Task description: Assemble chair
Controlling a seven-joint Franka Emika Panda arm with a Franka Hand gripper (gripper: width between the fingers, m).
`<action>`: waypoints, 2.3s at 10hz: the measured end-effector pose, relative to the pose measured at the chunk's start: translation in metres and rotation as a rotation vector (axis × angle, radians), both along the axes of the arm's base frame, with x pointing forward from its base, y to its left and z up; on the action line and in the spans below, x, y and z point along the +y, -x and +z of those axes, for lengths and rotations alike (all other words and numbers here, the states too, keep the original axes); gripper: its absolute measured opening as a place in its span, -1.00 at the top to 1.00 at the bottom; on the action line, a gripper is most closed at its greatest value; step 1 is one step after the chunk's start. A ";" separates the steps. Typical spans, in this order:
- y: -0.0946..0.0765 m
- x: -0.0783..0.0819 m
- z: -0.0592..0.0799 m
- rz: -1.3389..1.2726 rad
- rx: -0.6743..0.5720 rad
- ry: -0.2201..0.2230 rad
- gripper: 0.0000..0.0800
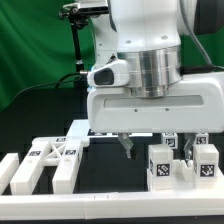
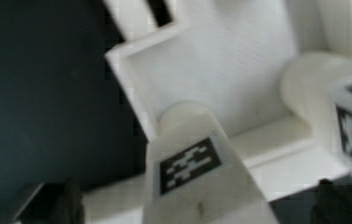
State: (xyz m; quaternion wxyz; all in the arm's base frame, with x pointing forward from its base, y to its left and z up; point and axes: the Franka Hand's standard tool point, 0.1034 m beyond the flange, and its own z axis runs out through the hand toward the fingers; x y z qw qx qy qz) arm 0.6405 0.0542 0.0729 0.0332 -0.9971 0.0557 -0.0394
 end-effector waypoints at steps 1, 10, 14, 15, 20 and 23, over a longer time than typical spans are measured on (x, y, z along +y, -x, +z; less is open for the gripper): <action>0.000 0.000 0.000 -0.071 0.005 -0.009 -0.62; -0.002 0.002 0.002 -0.909 0.043 -0.083 0.28; -0.003 0.002 0.001 -1.446 0.110 -0.199 0.28; -0.002 0.008 0.000 -1.541 0.120 -0.205 0.28; -0.001 0.010 -0.002 -1.226 0.093 -0.172 -0.51; -0.001 0.006 -0.002 -0.770 0.045 -0.126 -0.62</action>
Offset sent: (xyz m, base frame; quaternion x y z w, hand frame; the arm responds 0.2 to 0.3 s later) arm 0.0000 0.0000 0.0000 0.0000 0.0000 0.1938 0.9810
